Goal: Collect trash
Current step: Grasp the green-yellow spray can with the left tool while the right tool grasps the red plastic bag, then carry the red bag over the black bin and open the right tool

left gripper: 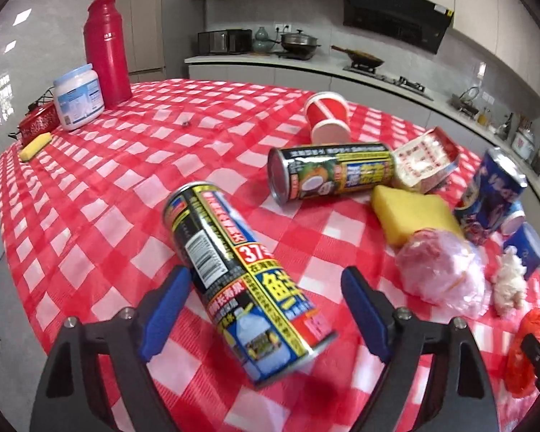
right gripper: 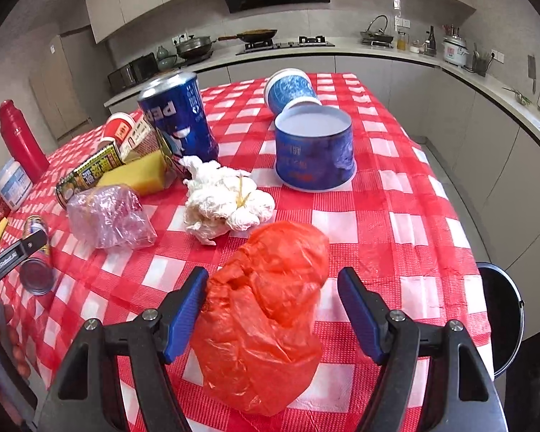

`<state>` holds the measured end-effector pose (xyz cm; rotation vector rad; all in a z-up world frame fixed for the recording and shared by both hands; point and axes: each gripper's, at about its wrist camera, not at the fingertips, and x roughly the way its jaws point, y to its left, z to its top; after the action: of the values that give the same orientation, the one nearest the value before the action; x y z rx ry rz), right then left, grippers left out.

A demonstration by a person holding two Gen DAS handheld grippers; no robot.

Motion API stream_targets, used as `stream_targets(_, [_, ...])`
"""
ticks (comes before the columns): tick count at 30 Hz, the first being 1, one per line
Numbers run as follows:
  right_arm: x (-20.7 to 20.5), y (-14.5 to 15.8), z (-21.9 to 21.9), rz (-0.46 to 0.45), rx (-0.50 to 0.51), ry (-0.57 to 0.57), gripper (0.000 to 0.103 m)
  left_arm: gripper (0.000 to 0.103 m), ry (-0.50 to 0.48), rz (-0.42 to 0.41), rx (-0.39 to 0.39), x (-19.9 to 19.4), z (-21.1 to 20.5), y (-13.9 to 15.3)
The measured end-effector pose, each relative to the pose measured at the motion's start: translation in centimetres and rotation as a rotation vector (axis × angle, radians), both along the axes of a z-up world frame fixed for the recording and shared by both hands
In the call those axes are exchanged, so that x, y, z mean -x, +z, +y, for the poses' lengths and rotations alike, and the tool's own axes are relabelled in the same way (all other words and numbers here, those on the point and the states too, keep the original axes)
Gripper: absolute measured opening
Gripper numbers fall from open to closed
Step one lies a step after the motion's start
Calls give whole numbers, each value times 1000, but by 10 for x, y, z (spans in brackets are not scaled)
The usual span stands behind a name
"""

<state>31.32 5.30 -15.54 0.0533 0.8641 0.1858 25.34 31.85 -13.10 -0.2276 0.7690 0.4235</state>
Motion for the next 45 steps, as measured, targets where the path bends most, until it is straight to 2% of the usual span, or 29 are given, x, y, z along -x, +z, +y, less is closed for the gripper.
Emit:
stream_targets(1, [-1, 0, 0, 1, 2, 2, 76, 80, -3, 4, -2, -2, 1, -2])
stream_targets(2, [-2, -1, 1, 1, 4, 3, 76, 68, -16, 10, -4, -4, 1, -4])
stream_targets(3, [-3, -1, 0, 2, 4, 6, 73, 64, -42, 1, 11, -4, 2, -4])
stream_targets(4, [-4, -2, 0, 6, -2, 14, 67, 62, -54, -1, 15, -2, 2, -3])
stream_targets(5, [-6, -3, -1, 14, -5, 19, 54, 60, -68, -2, 13, -1, 2, -3])
stream_targets(7, [-6, -2, -2, 13, -5, 14, 53, 58, -103, -8, 18, 2, 4, -2])
stream_targets(11, [-5, -2, 0, 7, 9, 11, 53, 58, -168, -3, -2, 6, 6, -2])
stream_targets(15, [-2, -6, 2, 16, 23, -2, 68, 62, -165, 20, -3, -4, 9, -5])
stream_targets(19, [6, -8, -3, 23, 16, -19, 70, 65, -167, 41, -10, -9, 11, -13])
stream_targets(21, [8, -8, -4, 22, 11, -18, 70, 61, -178, 42, 8, -9, 12, -16])
stream_targets(22, [9, -8, -5, 22, -3, -14, 68, 60, -172, 38, 7, -8, 13, -16])
stream_targets(23, [9, -7, -6, 23, -19, -7, 42, 57, -168, 37, 4, -7, 13, -15])
stream_targets(24, [9, -5, -6, 23, -24, -9, 38, 55, -166, 27, 15, -4, 16, -15])
stream_targets(36, [12, 21, 1, -23, -29, -3, 37, 54, -201, -82, 26, 39, 7, 11])
stream_targets(45, [17, 26, -19, -34, -29, -33, 37, 54, -289, -99, 42, 36, -32, 19])
